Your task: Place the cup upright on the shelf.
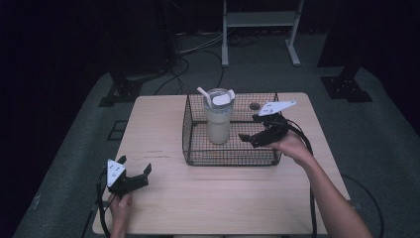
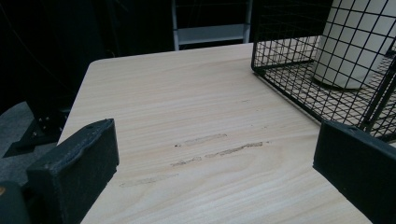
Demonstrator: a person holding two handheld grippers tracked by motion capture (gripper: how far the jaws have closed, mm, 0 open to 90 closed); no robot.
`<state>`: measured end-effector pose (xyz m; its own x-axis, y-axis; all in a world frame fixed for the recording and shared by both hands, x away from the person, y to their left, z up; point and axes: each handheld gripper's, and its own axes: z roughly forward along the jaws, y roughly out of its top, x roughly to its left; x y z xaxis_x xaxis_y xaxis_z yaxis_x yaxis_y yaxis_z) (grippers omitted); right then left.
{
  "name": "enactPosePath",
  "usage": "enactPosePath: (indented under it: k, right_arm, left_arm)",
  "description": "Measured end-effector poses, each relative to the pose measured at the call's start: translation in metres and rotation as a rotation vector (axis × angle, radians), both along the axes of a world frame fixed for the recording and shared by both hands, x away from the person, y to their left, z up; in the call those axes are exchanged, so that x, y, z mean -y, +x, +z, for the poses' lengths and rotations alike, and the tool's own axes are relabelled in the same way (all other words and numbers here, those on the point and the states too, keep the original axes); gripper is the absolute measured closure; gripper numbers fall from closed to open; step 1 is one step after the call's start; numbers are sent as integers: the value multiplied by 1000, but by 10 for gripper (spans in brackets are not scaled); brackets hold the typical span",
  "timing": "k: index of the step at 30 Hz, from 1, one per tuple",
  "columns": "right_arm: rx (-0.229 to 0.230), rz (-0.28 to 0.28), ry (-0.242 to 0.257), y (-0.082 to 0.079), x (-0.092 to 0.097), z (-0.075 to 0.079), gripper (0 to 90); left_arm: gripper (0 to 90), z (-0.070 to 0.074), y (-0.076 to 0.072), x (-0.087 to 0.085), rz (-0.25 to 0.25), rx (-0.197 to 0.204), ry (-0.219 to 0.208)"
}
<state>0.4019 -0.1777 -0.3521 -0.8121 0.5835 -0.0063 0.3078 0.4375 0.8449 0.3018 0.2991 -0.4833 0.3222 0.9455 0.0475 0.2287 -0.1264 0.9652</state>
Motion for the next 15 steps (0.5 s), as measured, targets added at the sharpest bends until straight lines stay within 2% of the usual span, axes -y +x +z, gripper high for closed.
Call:
enactPosePath:
  k: [9,15]
  right_arm:
    - [5,18,-6,-15,6,-3,88]
    - [9,29,7,-25,11,-6,89]
  left_arm:
    - [0,0,0,0,1,-1,5]
    - [0,0,0,1,2,-1,1]
